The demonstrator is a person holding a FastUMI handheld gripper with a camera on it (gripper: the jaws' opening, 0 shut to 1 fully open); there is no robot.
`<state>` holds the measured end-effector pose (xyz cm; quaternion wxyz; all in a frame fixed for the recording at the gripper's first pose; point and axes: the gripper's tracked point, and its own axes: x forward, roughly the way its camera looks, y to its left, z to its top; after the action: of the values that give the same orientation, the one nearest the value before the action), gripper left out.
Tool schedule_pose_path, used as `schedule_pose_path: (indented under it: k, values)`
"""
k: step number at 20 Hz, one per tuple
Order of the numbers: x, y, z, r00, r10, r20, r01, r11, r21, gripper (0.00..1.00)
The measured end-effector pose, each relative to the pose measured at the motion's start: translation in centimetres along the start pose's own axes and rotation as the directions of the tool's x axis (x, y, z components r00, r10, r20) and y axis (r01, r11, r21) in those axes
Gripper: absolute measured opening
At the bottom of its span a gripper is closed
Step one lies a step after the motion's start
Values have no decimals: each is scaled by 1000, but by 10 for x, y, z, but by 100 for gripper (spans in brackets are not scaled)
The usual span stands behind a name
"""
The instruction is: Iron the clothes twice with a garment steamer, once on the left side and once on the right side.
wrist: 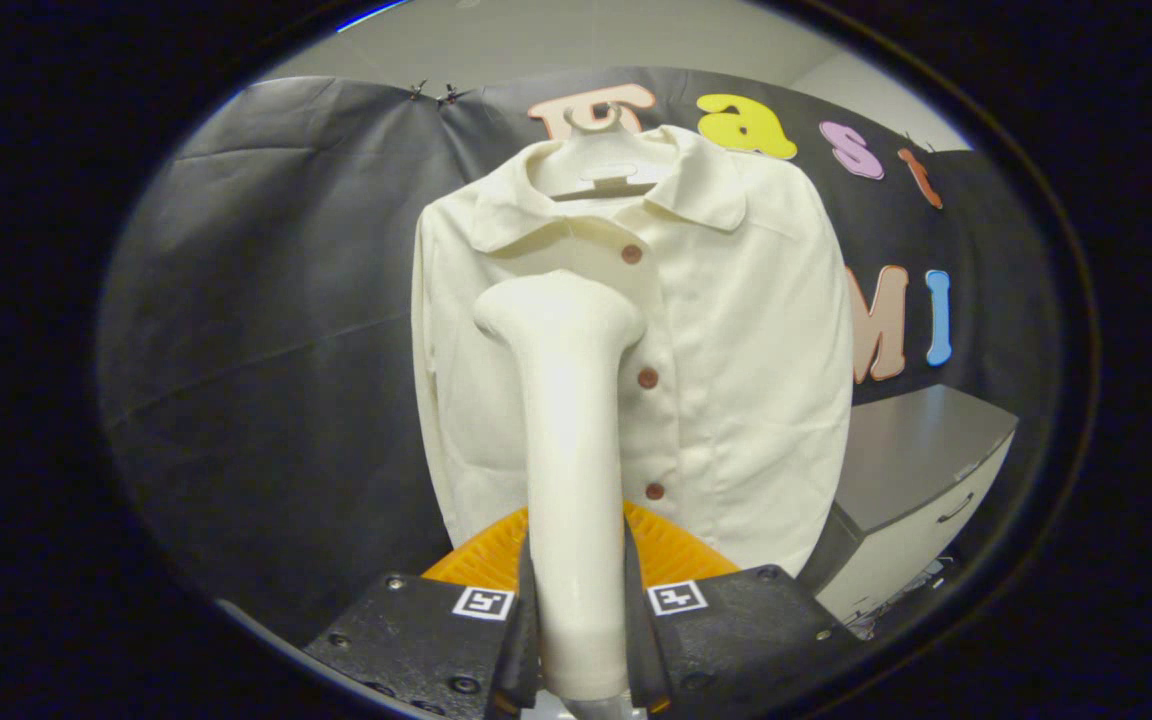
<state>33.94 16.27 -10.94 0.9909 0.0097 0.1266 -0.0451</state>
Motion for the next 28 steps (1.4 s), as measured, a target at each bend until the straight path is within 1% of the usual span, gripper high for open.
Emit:
schedule_pose_path:
  k: [2, 5, 9, 16, 21, 25, 28]
  values:
    - [11, -3, -25, 998, 4, -63, -5, 1000, -17, 35]
    - [11, 0, -61, 991, 16, -131, -16, 1000, -4, 35]
    - [18, 7, -103, 977, 51, -208, -50, 999, 6, 35]
    - [23, 14, -155, 954, 72, -292, -73, 997, 7, 35]
    - [16, 15, -204, 919, 80, -387, -82, 997, 11, 35]
    - [-5, 15, -238, 882, 98, -462, -95, 995, 30, 35]
    - [-18, 14, -260, 861, 101, -499, -102, 994, 25, 35]
